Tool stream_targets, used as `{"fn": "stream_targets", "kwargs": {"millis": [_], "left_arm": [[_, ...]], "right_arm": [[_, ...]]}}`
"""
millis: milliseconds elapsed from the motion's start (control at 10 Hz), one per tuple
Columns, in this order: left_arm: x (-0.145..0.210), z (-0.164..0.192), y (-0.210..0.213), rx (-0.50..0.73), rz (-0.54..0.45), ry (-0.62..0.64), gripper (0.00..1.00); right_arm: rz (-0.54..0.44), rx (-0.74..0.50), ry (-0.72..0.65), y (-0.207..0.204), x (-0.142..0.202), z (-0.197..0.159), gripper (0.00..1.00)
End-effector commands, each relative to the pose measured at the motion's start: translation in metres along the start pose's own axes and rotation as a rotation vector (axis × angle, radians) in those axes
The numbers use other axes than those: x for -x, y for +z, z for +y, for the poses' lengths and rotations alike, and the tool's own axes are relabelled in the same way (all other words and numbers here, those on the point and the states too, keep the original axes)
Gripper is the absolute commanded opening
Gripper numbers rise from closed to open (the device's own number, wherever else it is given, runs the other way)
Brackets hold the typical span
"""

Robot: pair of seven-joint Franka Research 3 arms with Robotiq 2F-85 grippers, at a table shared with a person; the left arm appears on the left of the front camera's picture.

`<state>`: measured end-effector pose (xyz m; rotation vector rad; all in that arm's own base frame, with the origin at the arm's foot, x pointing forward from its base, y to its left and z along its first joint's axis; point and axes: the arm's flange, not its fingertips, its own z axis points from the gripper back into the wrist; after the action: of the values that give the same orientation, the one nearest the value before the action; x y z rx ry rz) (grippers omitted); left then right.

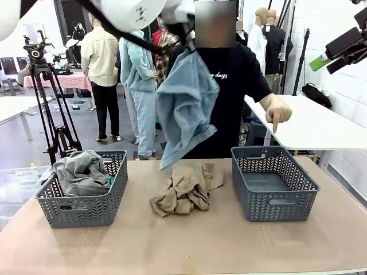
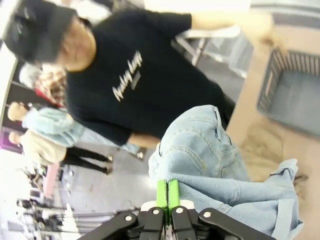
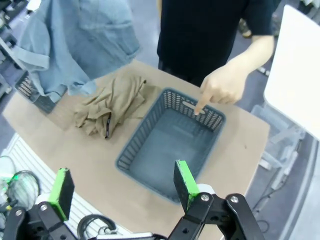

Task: Sort the tops and bottoms.
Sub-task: Sort the clothes according to human instructions.

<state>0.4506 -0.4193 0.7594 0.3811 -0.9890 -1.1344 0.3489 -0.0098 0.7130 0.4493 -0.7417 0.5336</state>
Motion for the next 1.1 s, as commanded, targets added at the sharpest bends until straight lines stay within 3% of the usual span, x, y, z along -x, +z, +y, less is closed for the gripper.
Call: {"fn": "stream_targets", "kwargs": {"millis": [0,300,400,500,1000], "left_arm": [[-0.049,0.011,-0.013,0.007,-0.154,-0.03,0.0],[-0.091,-0.007,-0.037,0.087,-0.278,0.042,0.0],[-0.088,-0.014,-0.055,0.13,-0.249,0.059,0.0],[-0.069,-0.018,-0.027,0.054,-0.239,0.015,0.0],[-0.074,-0.021,-0.033,0.075,-0.245,0.031,0.0]], "right_arm": [[0.018,0.01,0.008,-0.001,0.001,0.0,1.0],[0.018,0.01,0.008,-0.001,0.001,0.0,1.0],[0.018,0.01,0.008,-0.001,0.001,0.0,1.0],[0.018,0.01,0.008,-0.001,0.001,0.0,1.0],[0.018,0.01,0.008,-0.001,0.001,0.0,1.0]]}}
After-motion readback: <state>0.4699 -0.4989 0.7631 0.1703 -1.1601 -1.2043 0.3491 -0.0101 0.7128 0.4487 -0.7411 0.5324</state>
